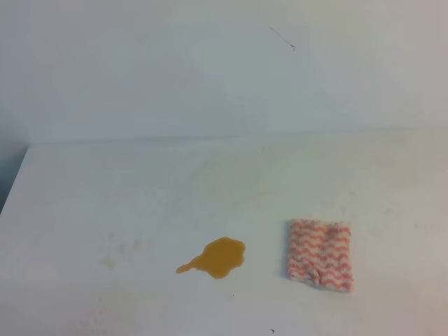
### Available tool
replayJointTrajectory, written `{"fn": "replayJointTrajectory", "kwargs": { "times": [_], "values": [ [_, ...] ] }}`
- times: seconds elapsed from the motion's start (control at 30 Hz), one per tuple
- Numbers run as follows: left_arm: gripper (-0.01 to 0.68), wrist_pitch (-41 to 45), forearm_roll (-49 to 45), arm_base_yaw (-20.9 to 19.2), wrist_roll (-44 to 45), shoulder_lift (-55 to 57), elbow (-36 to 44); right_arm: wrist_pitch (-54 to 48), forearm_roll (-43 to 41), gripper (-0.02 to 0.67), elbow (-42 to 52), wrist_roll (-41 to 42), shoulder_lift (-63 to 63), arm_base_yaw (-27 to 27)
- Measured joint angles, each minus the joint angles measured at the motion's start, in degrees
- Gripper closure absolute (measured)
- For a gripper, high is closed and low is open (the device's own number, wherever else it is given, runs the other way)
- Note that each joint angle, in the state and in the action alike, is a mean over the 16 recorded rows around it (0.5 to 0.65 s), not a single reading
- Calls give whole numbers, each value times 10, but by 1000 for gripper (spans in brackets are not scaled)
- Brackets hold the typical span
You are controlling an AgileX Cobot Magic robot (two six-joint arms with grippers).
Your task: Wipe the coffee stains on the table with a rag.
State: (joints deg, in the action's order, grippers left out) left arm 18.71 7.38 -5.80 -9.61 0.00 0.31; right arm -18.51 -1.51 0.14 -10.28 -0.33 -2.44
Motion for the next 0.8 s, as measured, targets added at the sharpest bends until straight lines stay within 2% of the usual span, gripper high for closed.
{"fn": "replayJointTrajectory", "kwargs": {
  "times": [0.8],
  "values": [
    [674, 0, 0, -1, 0, 0, 2, 11, 0, 652, -1, 0, 0, 0]
  ]
}}
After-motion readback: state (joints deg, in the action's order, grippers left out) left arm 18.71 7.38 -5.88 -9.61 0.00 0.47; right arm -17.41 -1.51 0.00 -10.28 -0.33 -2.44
